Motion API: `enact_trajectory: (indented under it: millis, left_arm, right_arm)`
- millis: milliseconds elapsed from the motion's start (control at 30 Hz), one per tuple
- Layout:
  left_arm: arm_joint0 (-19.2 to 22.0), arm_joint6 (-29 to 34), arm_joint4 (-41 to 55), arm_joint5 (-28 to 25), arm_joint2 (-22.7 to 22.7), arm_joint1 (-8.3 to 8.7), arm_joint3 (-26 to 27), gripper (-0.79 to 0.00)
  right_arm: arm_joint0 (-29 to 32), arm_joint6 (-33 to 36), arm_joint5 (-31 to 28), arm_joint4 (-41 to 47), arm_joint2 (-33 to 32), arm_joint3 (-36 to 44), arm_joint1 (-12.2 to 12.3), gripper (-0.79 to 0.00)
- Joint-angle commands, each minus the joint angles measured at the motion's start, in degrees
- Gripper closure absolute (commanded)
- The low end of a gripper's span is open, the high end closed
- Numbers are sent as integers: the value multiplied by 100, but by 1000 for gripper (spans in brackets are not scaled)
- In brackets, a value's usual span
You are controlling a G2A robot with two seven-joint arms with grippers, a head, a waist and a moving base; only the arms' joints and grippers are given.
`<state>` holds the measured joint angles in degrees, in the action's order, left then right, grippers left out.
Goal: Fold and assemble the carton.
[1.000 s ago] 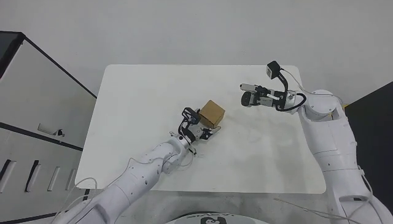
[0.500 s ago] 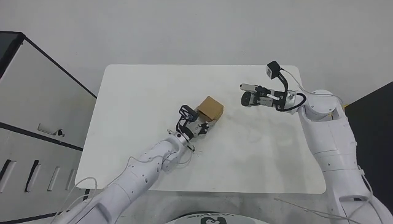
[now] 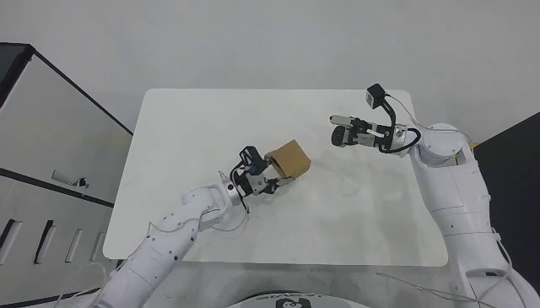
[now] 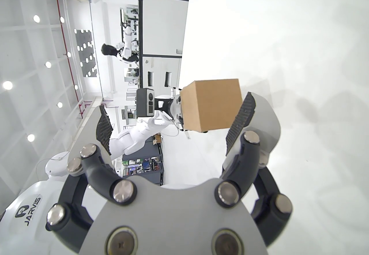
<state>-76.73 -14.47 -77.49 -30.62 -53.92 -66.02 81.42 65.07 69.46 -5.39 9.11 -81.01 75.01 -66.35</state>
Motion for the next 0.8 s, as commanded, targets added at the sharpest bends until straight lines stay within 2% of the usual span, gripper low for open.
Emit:
enact_trajectory:
  millis: [0,67,367,433,567,767]
  left_arm:
    - [-249,239,-48,-437,-283,121,477,0]
    - [-401,461,-80,-674,-452,193,795,0]
    - [-401,461,-80,-674,-452,193,795,0]
    - [-394,488,-169,-522,-462,191,887,0]
    - [-383,451,-594,-810,-688,278,1520,0]
    - [-730,473,-500,-1342,-1413,453,2691,0]
  right_arm:
    - [0,0,0,0,0,0,0,-785]
    - [0,0,0,0,0,0,0,-785]
    - [0,0,0,0,0,0,0,-785]
    - [0,0,0,0,0,0,0,-785]
    - [0,0,0,0,0,0,0,-785]
    - [0,0,0,0,0,0,0,-785]
